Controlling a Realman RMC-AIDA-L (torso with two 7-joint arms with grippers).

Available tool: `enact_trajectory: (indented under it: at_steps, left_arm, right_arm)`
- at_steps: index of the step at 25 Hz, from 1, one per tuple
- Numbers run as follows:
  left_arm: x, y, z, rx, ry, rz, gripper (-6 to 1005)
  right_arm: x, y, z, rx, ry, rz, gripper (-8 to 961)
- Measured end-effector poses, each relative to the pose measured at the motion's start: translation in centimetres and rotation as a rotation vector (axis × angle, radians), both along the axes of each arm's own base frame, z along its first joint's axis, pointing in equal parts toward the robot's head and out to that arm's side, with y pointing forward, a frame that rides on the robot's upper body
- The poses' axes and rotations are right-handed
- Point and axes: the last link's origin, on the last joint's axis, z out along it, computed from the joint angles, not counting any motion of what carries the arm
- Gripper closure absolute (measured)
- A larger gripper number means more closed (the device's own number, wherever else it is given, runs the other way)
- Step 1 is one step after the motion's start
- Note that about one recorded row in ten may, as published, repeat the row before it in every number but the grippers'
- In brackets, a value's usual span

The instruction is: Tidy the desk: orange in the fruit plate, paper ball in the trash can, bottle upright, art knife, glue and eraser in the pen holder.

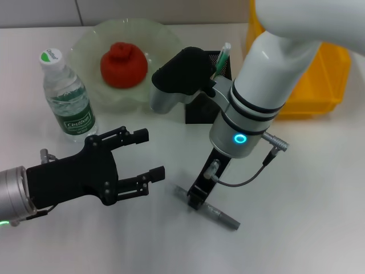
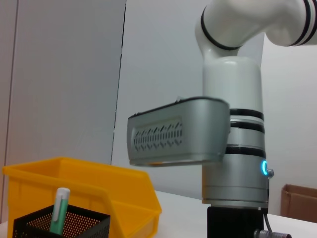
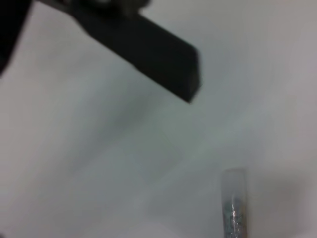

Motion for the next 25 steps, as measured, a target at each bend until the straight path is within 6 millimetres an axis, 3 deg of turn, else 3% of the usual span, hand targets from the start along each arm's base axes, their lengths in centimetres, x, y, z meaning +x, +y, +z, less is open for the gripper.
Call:
enact_trajectory:
  at_steps: [5, 10, 15, 19, 25]
  left_arm:
    - [-0.1, 0.0, 0.1, 0.004, -0.004, 0.004, 215]
    - [-0.2, -0.1, 0.1, 0.007, -0.004, 0.008, 215]
    - [-0.2, -0.1, 0.2, 0.009, -0.004, 0.012, 214]
    - [-0.2, -0.1, 0.2, 0.009, -0.004, 0.012, 214]
    - [-0.2, -0.1, 0.2, 0.007, -0.004, 0.011, 215]
  right_arm:
    - [0.2, -0.3, 0.5, 0.004, 0.045, 0.005, 820]
    - [0.6, 0.5, 2.8, 0.058, 0.239, -0.023, 822]
    - [1.4, 1.5, 6.6, 0.180, 0.479, -0.007, 823]
    - [2.6, 2.0, 10.1, 0.290, 0.767, -0.004, 823]
    - [5.4, 1.6, 14.3, 0.484, 1.131, 0.080, 824]
